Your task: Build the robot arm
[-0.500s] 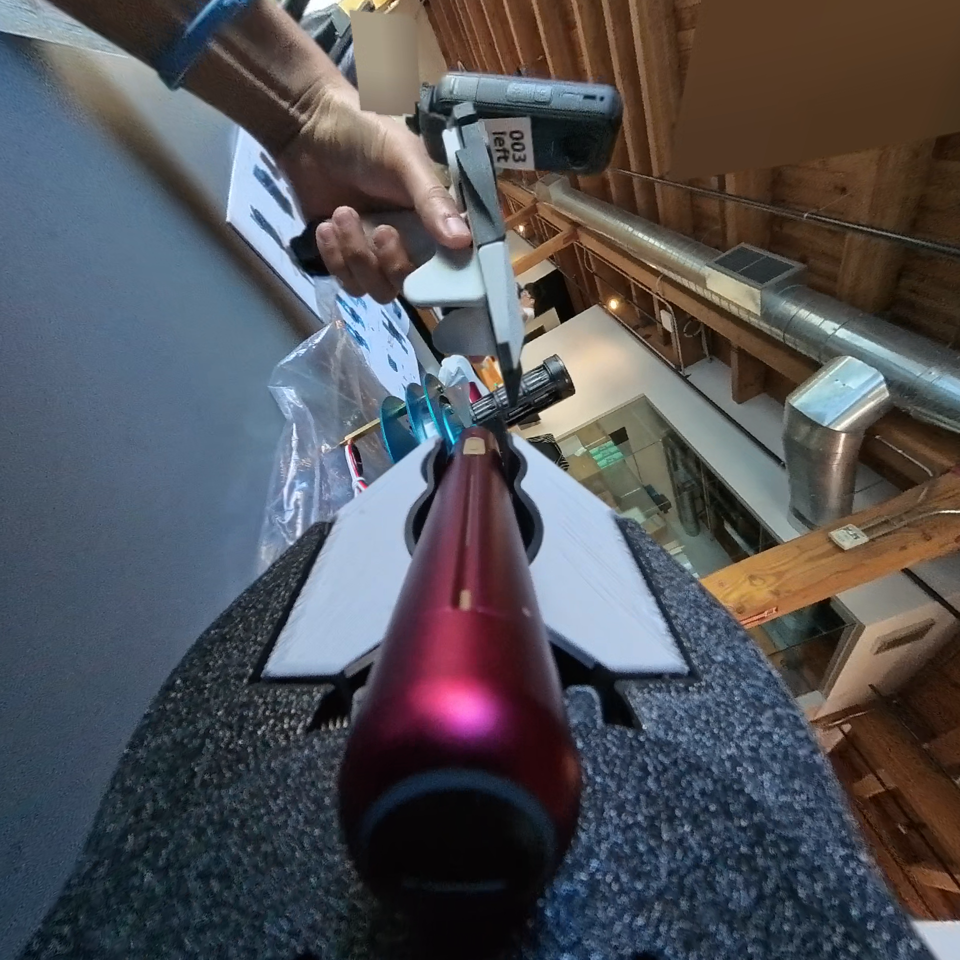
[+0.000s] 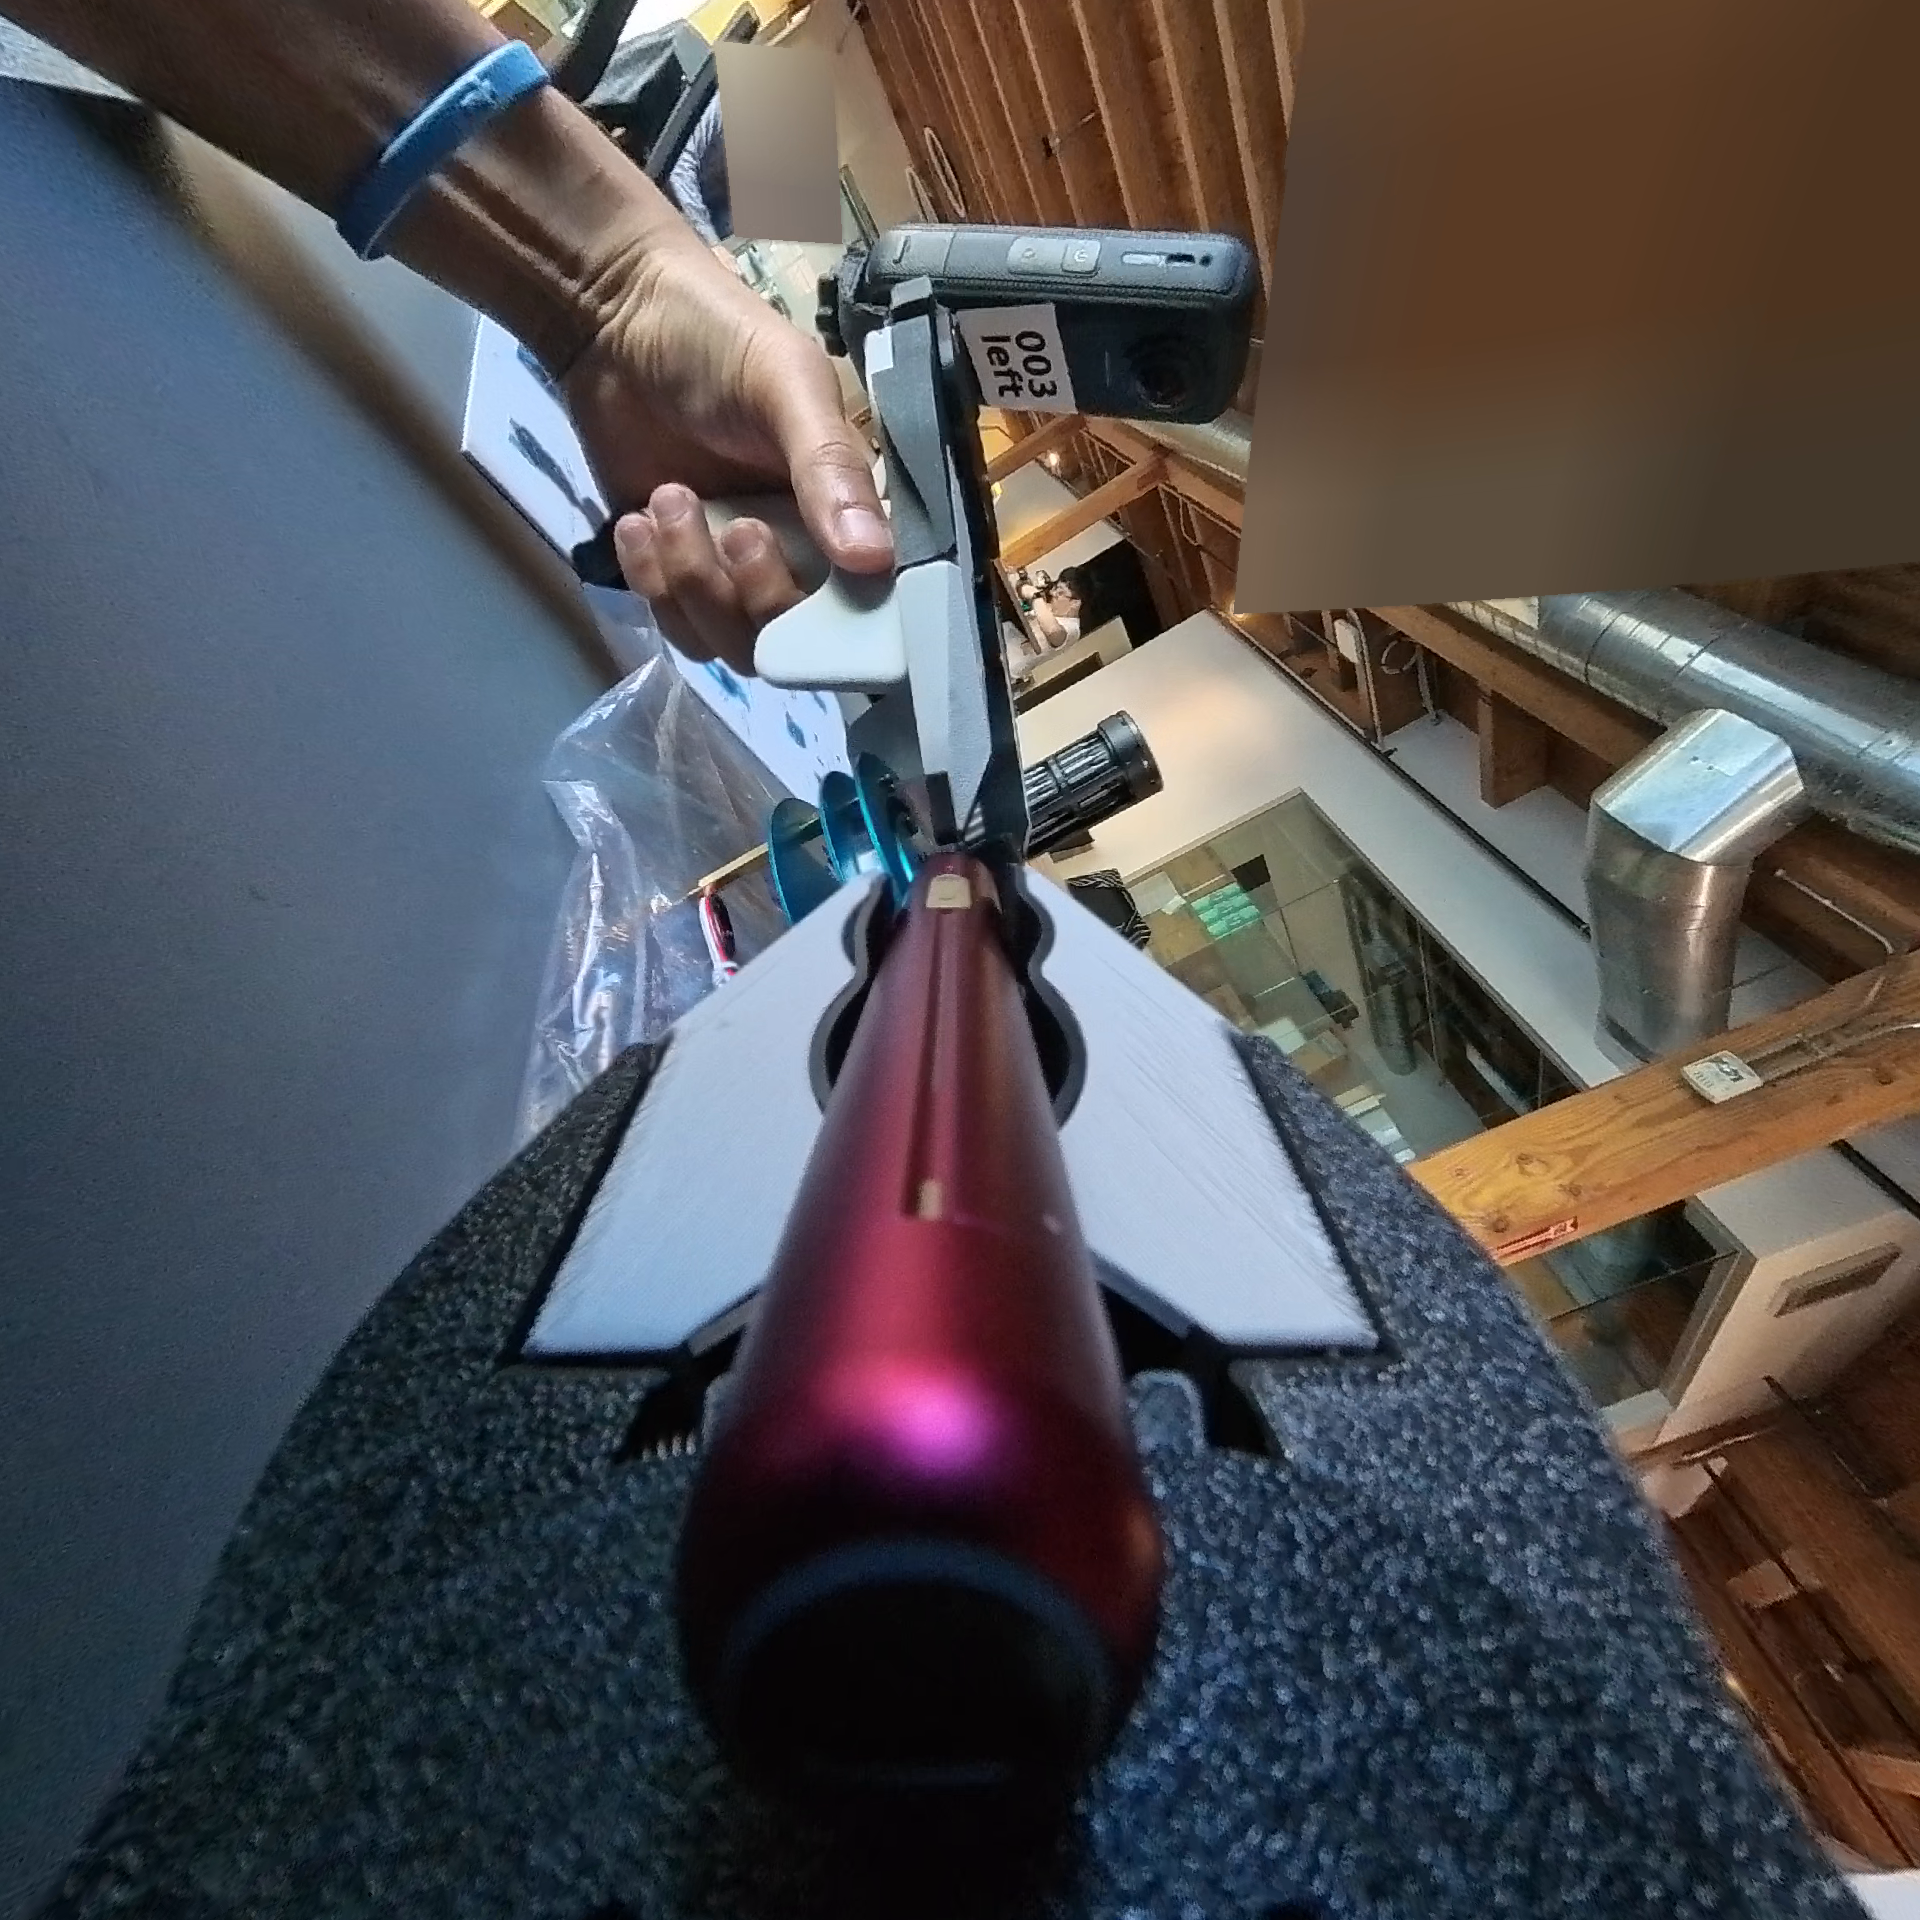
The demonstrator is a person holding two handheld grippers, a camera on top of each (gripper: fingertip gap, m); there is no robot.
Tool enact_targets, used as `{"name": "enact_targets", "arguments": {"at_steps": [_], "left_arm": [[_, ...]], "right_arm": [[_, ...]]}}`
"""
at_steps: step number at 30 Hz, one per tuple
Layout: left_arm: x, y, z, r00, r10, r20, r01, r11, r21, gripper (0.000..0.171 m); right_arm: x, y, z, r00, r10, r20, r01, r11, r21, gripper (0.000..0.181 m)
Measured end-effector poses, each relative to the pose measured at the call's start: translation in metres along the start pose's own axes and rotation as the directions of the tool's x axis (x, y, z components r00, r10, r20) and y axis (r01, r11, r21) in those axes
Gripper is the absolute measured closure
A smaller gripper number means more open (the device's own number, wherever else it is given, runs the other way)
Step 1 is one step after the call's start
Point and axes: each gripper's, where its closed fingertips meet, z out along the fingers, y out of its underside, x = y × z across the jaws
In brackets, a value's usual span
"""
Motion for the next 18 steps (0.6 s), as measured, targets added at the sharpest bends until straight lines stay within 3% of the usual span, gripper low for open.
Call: {"name": "enact_targets", "arguments": {"at_steps": [11,18], "left_arm": [[-0.0013,0.0039,0.0032,0.995,0.052,0.089,-0.050,0.998,-0.025,0.097],[0.0007,0.0032,0.0000,0.993,0.000,0.122,0.001,1.000,-0.013,0.092]], "right_arm": [[0.0005,0.0012,0.0022,0.999,0.043,0.015,-0.043,0.999,0.000,0.159],[0.0000,0.0011,0.0027,0.999,0.036,0.012,-0.036,0.999,0.004,0.159]]}}
